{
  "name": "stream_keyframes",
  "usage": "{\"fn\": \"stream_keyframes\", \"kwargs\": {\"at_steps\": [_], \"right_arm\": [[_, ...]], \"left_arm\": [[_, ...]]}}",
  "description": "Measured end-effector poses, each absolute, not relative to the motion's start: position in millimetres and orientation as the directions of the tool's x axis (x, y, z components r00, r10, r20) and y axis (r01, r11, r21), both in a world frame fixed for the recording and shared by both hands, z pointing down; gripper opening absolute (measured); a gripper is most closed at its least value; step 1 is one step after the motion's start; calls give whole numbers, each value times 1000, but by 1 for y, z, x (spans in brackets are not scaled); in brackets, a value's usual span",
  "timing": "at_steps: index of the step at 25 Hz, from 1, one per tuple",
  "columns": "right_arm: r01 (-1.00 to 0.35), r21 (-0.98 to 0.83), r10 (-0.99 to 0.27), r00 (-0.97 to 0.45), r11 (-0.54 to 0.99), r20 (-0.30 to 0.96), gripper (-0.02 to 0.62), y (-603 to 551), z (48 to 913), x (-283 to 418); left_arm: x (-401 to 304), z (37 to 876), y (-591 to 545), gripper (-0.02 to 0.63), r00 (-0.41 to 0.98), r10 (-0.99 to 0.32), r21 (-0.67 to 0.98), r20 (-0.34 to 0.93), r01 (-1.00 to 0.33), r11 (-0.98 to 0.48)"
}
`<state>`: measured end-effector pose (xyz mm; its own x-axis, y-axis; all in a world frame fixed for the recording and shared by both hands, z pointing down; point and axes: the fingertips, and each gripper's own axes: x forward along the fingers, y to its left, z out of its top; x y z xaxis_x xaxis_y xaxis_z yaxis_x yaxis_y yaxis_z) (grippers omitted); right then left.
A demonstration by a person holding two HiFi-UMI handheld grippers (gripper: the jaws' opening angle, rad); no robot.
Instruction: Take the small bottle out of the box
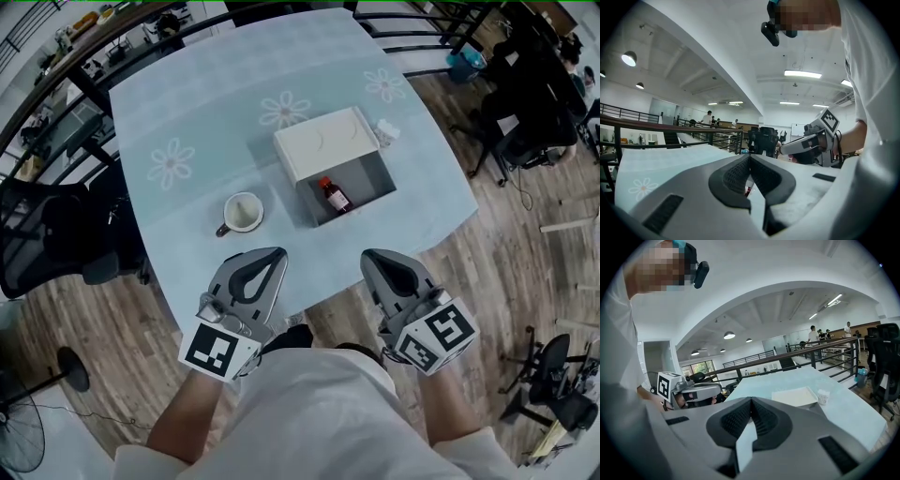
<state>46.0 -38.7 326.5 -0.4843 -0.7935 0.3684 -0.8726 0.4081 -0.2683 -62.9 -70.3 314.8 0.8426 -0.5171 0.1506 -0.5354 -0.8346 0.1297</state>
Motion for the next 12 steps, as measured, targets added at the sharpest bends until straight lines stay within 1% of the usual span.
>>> {"fn": "stream_keyframes", "kwargs": {"at_steps": [12], "right_arm": [[-872,-240,-773,-489,426,403,22,-75,338,44]], "left_arm": [[-73,328,-96,20,828,-536,155,163,-558,-815]]}}
